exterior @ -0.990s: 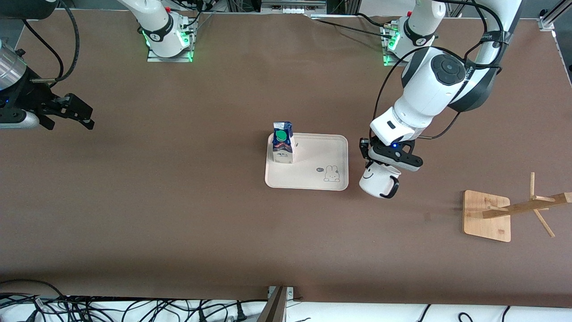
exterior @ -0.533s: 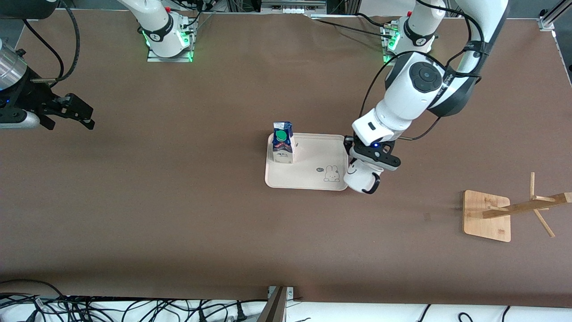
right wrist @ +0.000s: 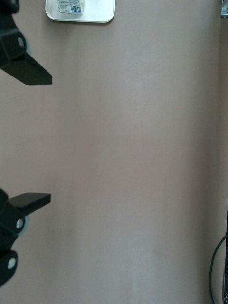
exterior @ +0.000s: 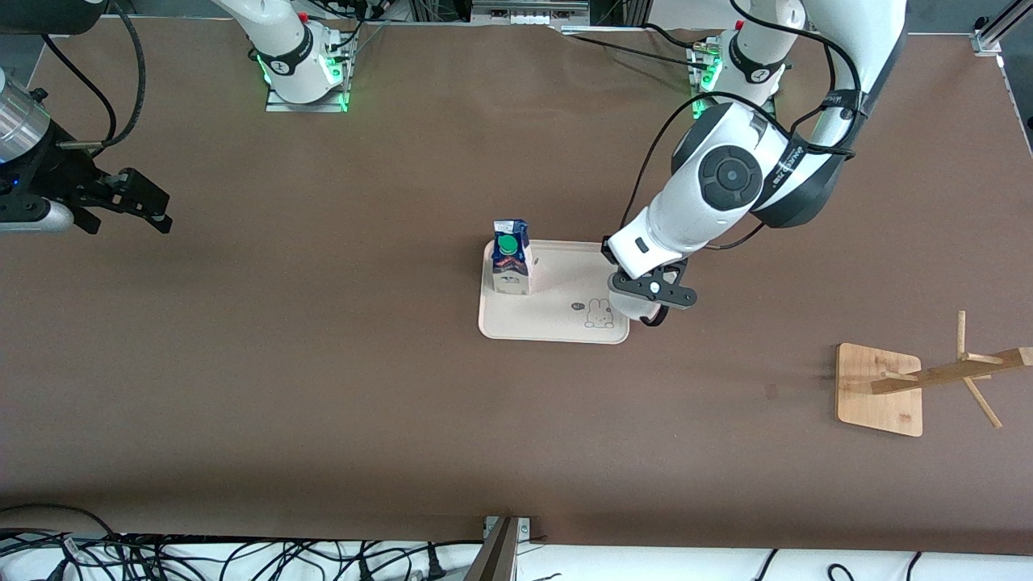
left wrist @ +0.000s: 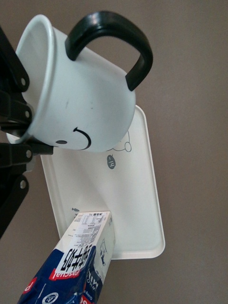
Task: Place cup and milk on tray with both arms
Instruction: 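Carry the mug to the tray and lower it beside the carton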
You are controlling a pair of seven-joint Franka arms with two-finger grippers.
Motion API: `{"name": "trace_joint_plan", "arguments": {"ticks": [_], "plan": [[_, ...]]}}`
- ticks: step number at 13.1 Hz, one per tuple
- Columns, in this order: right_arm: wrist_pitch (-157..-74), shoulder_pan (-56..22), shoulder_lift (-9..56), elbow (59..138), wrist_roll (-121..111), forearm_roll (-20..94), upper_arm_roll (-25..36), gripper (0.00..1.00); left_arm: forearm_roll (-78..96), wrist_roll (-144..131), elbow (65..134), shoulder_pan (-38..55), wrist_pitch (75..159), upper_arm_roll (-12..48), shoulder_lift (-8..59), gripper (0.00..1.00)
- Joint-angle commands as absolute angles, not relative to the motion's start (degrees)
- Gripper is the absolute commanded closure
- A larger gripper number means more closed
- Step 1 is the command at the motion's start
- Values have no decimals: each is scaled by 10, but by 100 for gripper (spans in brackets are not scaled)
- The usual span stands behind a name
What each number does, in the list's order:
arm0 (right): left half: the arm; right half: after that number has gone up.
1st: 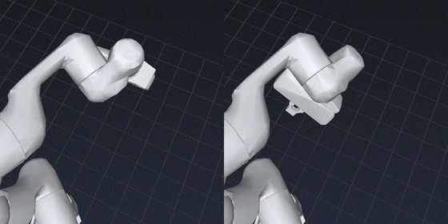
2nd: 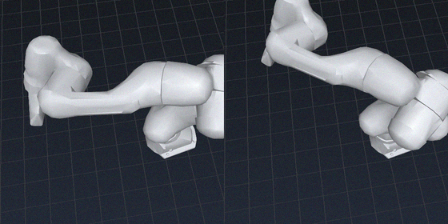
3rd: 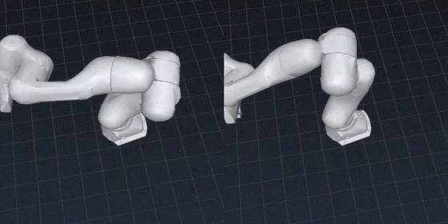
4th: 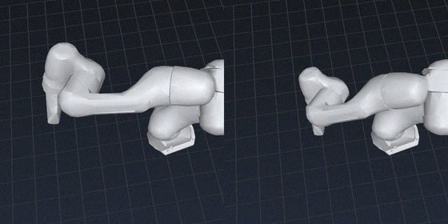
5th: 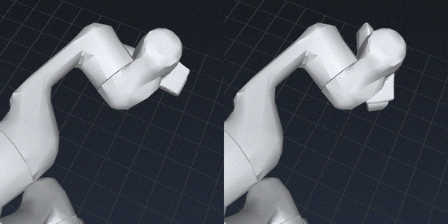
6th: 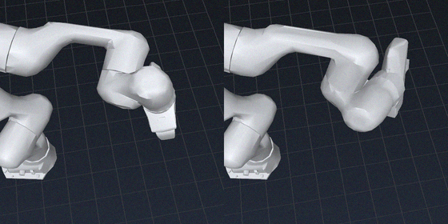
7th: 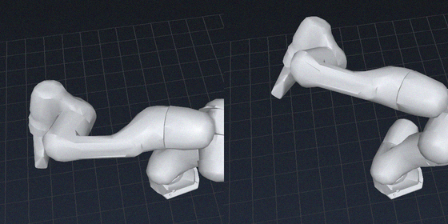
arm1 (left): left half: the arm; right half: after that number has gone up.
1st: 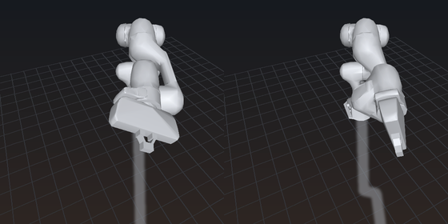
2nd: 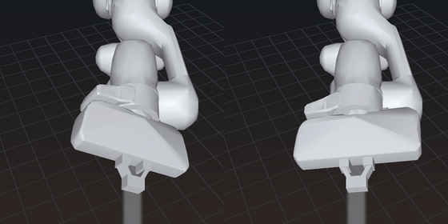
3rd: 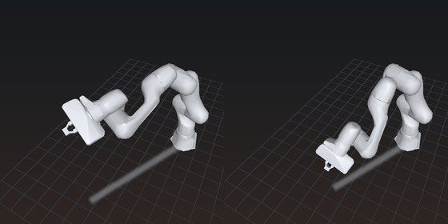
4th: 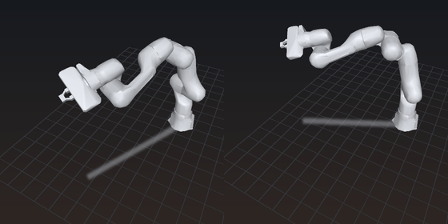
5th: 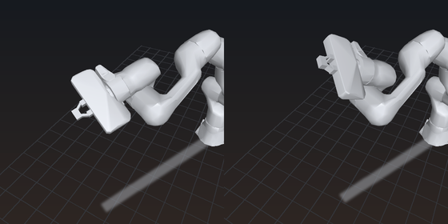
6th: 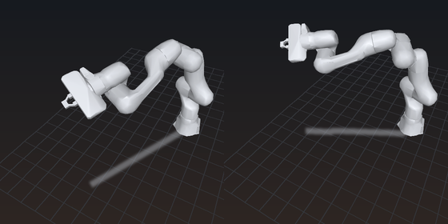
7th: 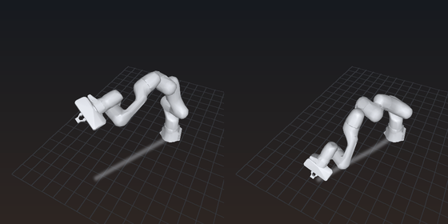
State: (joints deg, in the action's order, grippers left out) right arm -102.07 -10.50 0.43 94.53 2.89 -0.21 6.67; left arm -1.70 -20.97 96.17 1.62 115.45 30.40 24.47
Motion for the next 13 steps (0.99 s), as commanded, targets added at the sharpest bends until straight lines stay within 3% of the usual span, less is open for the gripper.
{"name": "trace_joint_plan", "arguments": {"ticks": [1, 4, 13], "plan": [[-1013, -105, 2, 942, 27, -8, 65, 0, -18, -221, 911, 42, 1126, 301, 292, 100], [-1013, -105, 1, 942, 27, -8, 64, 0, -82, -248, 854, 97, 1124, 289, 340, 100], [-1003, -105, 1, 942, 28, -8, 65, 0, -102, -307, 883, 133, 1119, 284, 390, 100]]}}
